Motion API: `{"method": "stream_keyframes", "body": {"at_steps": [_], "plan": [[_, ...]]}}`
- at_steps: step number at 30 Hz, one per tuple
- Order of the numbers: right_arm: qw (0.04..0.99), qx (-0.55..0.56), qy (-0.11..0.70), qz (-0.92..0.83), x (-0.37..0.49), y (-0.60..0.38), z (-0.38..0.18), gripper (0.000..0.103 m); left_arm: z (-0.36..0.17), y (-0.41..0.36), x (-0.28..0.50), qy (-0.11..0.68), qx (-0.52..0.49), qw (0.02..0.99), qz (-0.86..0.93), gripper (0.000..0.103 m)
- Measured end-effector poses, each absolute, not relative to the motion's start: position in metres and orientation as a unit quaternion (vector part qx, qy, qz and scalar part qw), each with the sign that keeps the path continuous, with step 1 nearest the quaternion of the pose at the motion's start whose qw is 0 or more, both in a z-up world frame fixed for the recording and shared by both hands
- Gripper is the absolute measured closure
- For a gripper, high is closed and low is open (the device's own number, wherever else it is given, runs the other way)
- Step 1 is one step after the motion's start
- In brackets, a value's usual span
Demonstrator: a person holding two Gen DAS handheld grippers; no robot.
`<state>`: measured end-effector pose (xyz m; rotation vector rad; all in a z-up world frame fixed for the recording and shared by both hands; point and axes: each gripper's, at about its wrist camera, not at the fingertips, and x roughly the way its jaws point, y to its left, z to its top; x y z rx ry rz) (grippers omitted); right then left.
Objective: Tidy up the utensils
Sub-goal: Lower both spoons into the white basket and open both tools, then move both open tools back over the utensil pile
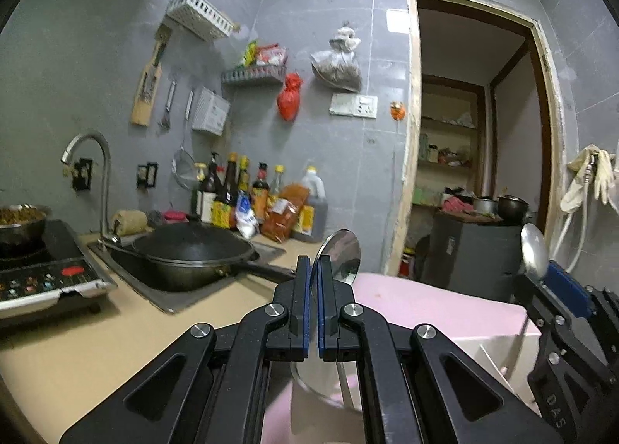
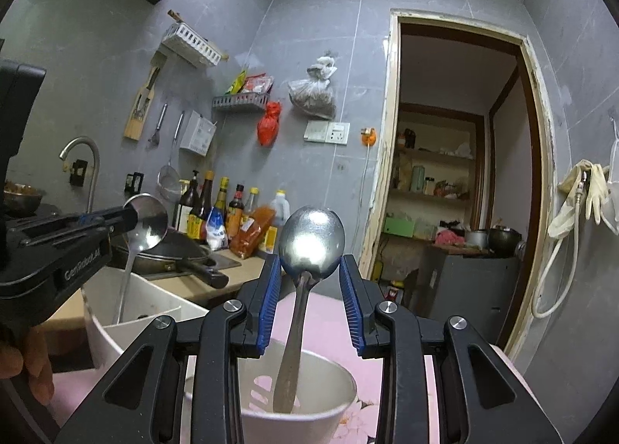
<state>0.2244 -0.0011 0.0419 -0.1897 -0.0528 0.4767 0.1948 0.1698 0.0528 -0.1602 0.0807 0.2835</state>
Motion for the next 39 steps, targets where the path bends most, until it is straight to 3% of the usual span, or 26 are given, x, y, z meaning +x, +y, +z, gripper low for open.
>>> {"method": "stream_keyframes", "body": {"at_steps": [3, 7, 11, 17, 21, 26, 30, 35, 39], "plan": [[0.966, -0.088, -0.019, 0.242, 0.224, -0.006, 0.044, 0.063, 0.053, 0.170, 0.192, 0.057, -0.095, 0.988, 0.109, 0.100], [0.964, -0.075, -0.008, 0.254, 0.220, -0.014, 0.050, 0.060, 0.056, 0.173, 0.189, 0.081, -0.123, 0.986, 0.074, 0.095], [0.965, -0.061, -0.011, 0.256, 0.213, -0.024, 0.058, 0.056, 0.063, 0.171, 0.182, 0.086, -0.133, 0.986, 0.055, 0.075], [0.967, -0.041, -0.020, 0.251, 0.203, -0.045, 0.074, 0.047, 0.077, 0.159, 0.170, 0.074, -0.126, 0.988, 0.039, 0.069], [0.970, -0.031, -0.027, 0.240, 0.197, -0.064, 0.083, 0.035, 0.083, 0.155, 0.167, 0.079, -0.140, 0.987, 0.029, 0.063], [0.977, -0.030, -0.038, 0.209, 0.188, -0.092, 0.089, 0.017, 0.092, 0.135, 0.154, 0.067, -0.135, 0.989, 0.012, 0.036], [0.983, -0.033, -0.046, 0.177, 0.177, -0.119, 0.087, 0.002, 0.095, 0.111, 0.148, 0.067, -0.123, 0.990, -0.003, 0.022], [0.988, -0.047, -0.048, 0.141, 0.165, -0.151, 0.081, 0.000, 0.090, 0.073, 0.142, 0.064, -0.082, 0.994, -0.014, 0.010], [0.990, -0.055, -0.038, 0.123, 0.159, -0.174, 0.074, 0.000, 0.080, 0.044, 0.141, 0.077, -0.057, 0.995, -0.040, 0.007]]}}
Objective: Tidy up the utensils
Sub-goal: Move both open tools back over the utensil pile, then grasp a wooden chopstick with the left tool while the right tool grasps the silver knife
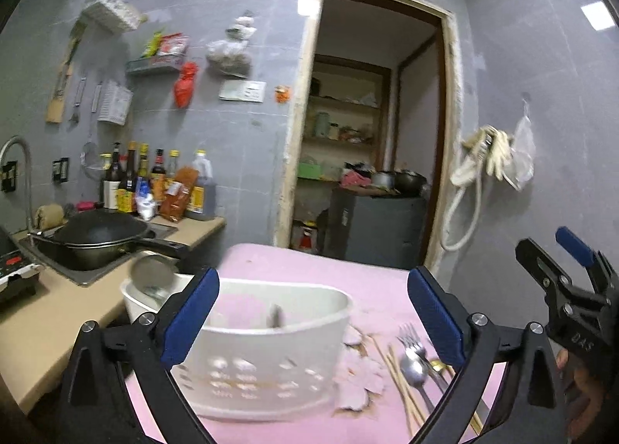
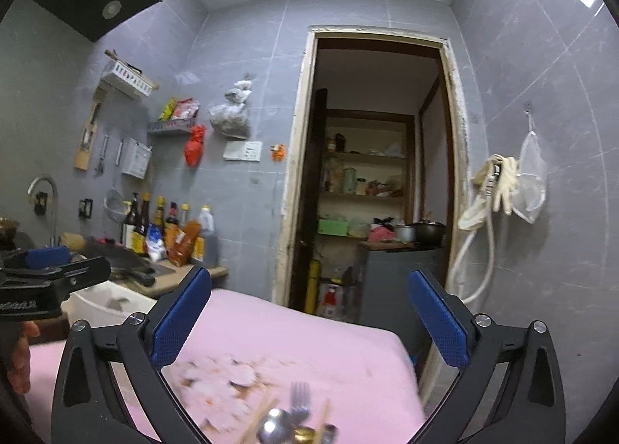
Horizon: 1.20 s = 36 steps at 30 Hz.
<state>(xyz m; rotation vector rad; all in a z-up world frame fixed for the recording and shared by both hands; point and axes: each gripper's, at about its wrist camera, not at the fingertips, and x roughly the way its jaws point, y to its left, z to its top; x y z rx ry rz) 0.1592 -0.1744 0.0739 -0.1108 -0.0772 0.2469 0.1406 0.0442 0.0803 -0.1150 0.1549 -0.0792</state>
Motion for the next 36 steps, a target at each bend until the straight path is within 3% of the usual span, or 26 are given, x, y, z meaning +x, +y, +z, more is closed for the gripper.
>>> {"method": "stream_keyframes", "body": {"at_steps": [15, 18, 21, 23, 25, 28, 31, 36], "plan": [[0.988, -0.072, 0.085, 0.106, 0.178, -0.227, 0.039, 0.000, 0.039, -0.023, 0.180, 0.228, -0.001, 0.967, -0.110, 0.008], [0.984, -0.074, 0.122, 0.107, 0.189, -0.227, 0.031, 0.004, 0.029, -0.030, 0.189, 0.254, 0.008, 0.960, -0.119, 0.009], [0.976, -0.082, 0.166, 0.117, 0.201, -0.224, 0.020, 0.019, 0.020, -0.037, 0.199, 0.284, 0.016, 0.950, -0.128, 0.021], [0.969, -0.089, 0.196, 0.123, 0.208, -0.221, 0.011, 0.025, 0.013, -0.041, 0.207, 0.307, 0.020, 0.942, -0.136, 0.037], [0.961, -0.097, 0.225, 0.129, 0.216, -0.218, 0.004, 0.039, 0.004, -0.046, 0.217, 0.336, 0.021, 0.930, -0.144, 0.047], [0.950, -0.104, 0.262, 0.133, 0.226, -0.216, -0.005, 0.050, -0.009, -0.049, 0.230, 0.375, 0.020, 0.914, -0.154, 0.062], [0.940, -0.108, 0.292, 0.140, 0.234, -0.215, -0.012, 0.051, -0.020, -0.050, 0.243, 0.407, 0.012, 0.899, -0.159, 0.070], [0.922, -0.115, 0.335, 0.155, 0.243, -0.212, -0.023, 0.051, -0.033, -0.048, 0.256, 0.442, -0.001, 0.881, -0.168, 0.073]]}}
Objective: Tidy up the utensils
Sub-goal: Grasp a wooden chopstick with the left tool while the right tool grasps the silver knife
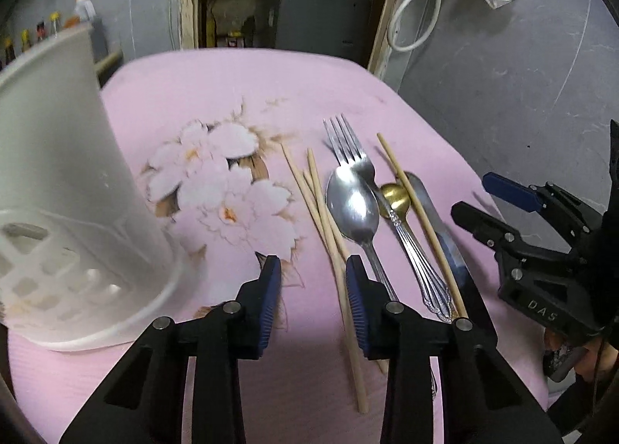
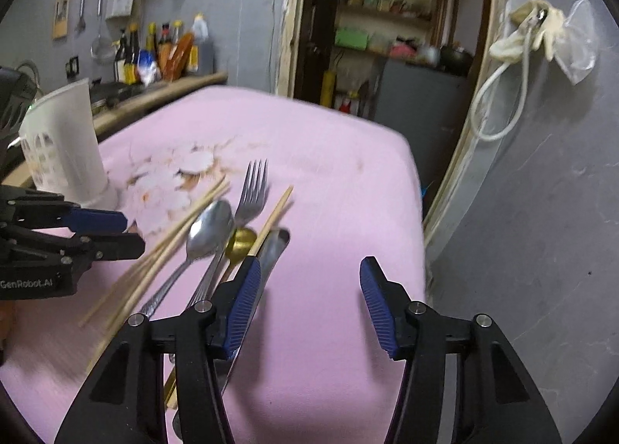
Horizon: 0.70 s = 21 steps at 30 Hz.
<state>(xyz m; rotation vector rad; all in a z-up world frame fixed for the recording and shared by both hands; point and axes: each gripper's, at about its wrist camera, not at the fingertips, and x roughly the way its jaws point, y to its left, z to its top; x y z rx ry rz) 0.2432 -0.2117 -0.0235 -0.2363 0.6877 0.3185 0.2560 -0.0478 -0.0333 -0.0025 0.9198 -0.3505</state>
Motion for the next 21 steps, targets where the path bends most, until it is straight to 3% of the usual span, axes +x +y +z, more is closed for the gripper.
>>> {"method": "stream_keyframes", "body": {"at_steps": [4, 11, 18, 21], "plan": [[0.910, -0.127, 0.359, 0.165, 0.248, -0.206, -0.030, 0.051, -0.041, -0.046, 0.263, 0.458, -0.012, 0.872, -0.172, 0.079], [0.900, -0.146, 0.369, 0.179, 0.247, -0.196, -0.033, 0.051, -0.042, -0.040, 0.272, 0.464, -0.031, 0.870, -0.163, 0.099], [0.893, -0.163, 0.380, 0.180, 0.248, -0.189, -0.036, 0.052, -0.039, -0.040, 0.272, 0.467, -0.035, 0.871, -0.146, 0.099], [0.889, -0.170, 0.380, 0.190, 0.246, -0.187, -0.035, 0.061, -0.039, -0.040, 0.271, 0.471, -0.041, 0.869, -0.145, 0.099]]}}
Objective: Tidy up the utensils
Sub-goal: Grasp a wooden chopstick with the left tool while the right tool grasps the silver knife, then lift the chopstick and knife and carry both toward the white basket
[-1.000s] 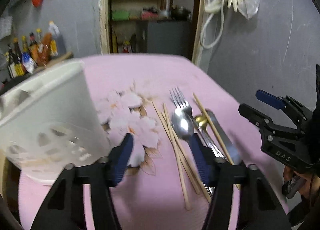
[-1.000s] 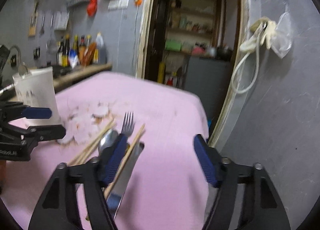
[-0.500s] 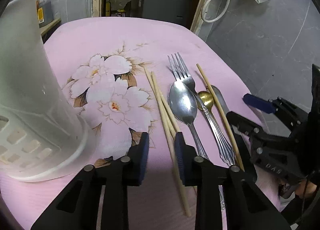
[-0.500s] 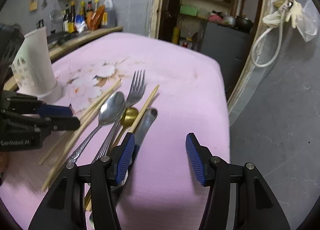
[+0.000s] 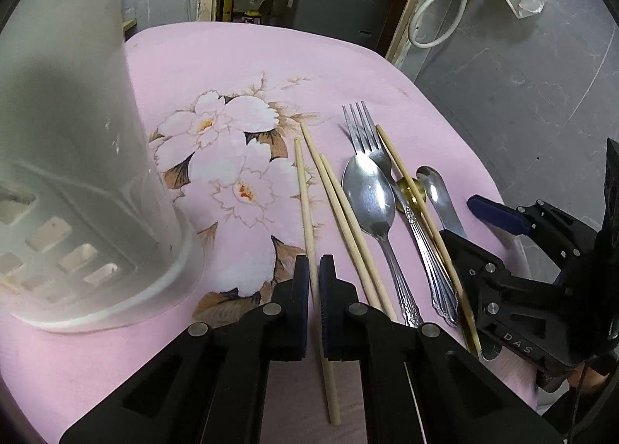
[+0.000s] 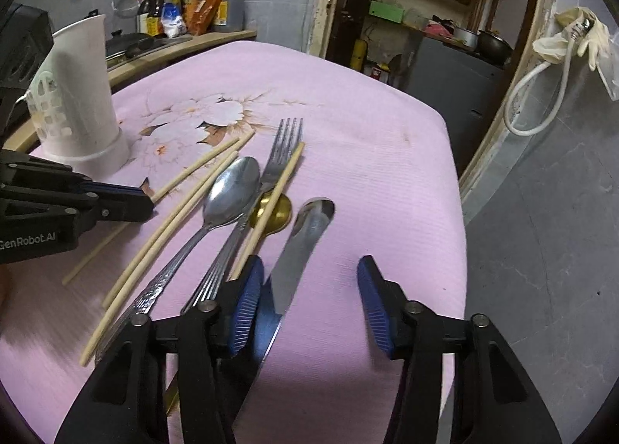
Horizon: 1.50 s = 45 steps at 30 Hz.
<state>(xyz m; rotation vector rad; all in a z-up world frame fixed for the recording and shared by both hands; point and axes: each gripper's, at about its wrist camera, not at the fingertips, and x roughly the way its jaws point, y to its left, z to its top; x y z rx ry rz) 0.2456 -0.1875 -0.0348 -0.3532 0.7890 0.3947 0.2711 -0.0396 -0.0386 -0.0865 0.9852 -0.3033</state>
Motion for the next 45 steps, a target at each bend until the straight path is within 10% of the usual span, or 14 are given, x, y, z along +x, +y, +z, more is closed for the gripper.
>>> {"method": "stream_keyframes", "body": {"at_steps": [6, 27, 45], "plan": [[0.887, -0.168, 0.380, 0.200, 0.236, -0.201, -0.030, 0.088, -0.035, -0.028, 0.254, 0.473, -0.069, 0.868, -0.133, 0.100], [0.870, -0.157, 0.417, 0.212, 0.268, -0.189, -0.034, 0.057, -0.035, -0.045, 0.277, 0.519, -0.003, 0.840, -0.160, 0.098], [0.878, -0.170, 0.391, 0.218, 0.249, -0.192, -0.028, 0.088, -0.017, -0.040, 0.228, 0.421, -0.045, 0.880, -0.213, 0.101]]}}
